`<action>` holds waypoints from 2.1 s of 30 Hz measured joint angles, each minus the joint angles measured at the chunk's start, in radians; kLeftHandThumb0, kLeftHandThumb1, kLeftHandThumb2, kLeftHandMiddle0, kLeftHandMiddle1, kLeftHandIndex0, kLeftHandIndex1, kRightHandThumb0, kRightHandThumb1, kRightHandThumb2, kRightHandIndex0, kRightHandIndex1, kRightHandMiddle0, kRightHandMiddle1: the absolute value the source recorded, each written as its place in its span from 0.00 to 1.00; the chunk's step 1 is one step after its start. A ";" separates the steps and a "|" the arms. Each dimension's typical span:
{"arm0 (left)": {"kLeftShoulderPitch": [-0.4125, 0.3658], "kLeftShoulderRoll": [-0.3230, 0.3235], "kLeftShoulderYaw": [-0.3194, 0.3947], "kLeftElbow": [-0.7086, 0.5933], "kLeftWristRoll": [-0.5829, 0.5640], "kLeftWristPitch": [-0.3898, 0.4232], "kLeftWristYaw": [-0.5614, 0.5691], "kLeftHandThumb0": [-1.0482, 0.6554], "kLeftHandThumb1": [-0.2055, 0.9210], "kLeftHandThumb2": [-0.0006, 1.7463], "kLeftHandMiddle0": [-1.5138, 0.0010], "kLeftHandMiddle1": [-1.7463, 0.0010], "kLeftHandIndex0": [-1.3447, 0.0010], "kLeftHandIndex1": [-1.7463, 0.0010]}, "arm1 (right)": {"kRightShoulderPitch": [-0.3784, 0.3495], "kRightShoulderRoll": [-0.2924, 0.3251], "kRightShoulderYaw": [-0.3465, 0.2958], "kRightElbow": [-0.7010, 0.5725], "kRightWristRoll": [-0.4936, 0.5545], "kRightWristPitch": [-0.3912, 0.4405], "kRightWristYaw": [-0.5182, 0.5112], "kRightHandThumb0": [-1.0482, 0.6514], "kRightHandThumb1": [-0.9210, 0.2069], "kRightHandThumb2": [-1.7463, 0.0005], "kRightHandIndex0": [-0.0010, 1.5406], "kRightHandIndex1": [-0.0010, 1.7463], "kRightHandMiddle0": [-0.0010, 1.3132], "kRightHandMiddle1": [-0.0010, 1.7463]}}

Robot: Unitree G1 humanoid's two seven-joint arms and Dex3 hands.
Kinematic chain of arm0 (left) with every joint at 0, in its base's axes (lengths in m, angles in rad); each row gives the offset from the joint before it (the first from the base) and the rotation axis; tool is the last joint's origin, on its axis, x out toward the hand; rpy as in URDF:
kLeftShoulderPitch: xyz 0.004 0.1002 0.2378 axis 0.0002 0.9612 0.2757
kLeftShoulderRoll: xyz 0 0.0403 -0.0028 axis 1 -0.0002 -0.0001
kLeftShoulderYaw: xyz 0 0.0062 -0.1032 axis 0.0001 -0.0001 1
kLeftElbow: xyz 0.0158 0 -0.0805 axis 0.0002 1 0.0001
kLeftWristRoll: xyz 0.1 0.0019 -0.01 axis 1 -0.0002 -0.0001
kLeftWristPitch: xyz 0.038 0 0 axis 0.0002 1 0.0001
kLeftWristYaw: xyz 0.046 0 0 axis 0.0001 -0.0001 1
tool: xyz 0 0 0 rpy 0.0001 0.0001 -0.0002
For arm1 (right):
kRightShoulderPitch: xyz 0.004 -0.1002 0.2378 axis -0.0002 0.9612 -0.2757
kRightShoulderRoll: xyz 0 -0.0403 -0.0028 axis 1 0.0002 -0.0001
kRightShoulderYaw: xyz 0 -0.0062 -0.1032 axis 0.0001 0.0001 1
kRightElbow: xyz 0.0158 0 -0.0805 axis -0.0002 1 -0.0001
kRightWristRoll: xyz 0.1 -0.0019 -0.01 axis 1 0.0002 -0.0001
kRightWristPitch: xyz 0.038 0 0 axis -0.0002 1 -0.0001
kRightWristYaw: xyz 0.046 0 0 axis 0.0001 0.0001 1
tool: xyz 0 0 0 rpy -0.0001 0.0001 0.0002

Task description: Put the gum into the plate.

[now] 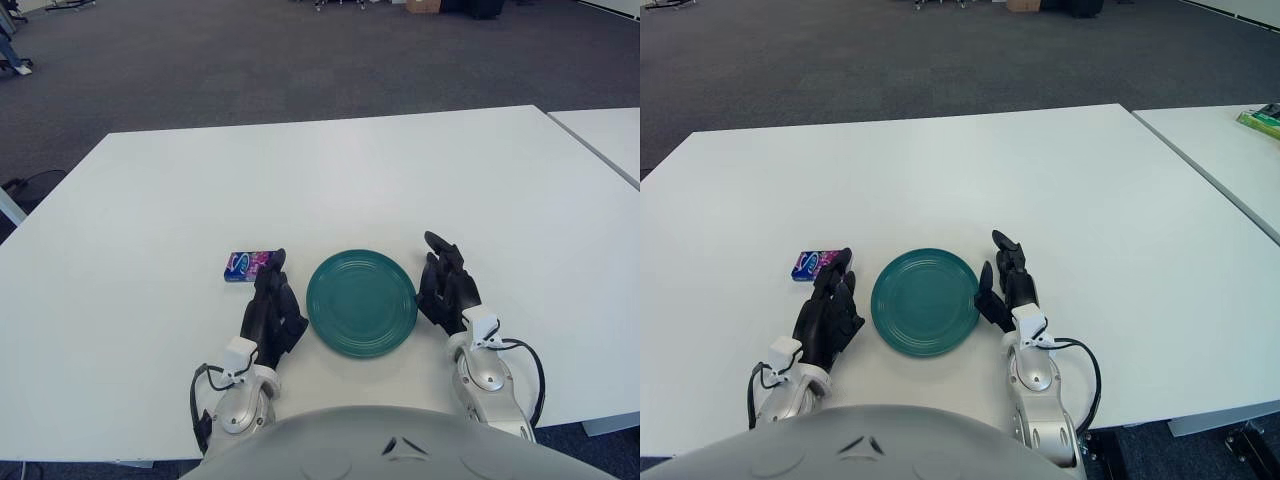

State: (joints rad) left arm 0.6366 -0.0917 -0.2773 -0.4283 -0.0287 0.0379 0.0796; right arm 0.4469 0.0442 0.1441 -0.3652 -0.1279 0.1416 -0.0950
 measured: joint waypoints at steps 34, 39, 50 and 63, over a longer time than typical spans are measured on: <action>-0.501 0.391 0.139 0.059 0.588 0.061 0.079 0.00 1.00 0.40 0.82 1.00 0.88 0.52 | -0.017 -0.010 -0.002 0.008 -0.002 0.002 0.002 0.20 0.00 0.47 0.17 0.00 0.00 0.28; -0.550 0.519 0.121 0.111 0.716 0.026 0.019 0.00 1.00 0.38 0.85 1.00 0.91 0.52 | -0.021 -0.007 -0.009 0.019 -0.001 0.003 0.001 0.20 0.00 0.47 0.18 0.01 0.00 0.28; -0.734 0.632 -0.010 0.399 0.788 -0.065 -0.208 0.00 1.00 0.35 0.87 1.00 0.96 0.53 | -0.043 -0.001 0.002 0.043 -0.004 0.000 -0.001 0.20 0.00 0.47 0.16 0.00 0.00 0.28; -0.822 0.770 -0.070 0.595 0.799 -0.314 -0.265 0.00 1.00 0.32 0.83 0.99 0.96 0.52 | -0.041 -0.001 0.009 0.072 -0.010 -0.050 -0.010 0.22 0.00 0.48 0.16 0.00 0.00 0.28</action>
State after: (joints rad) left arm -0.1859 0.6787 -0.3477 0.1669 0.7705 -0.2756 -0.1858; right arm 0.4054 0.0433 0.1533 -0.2936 -0.1379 0.0918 -0.1055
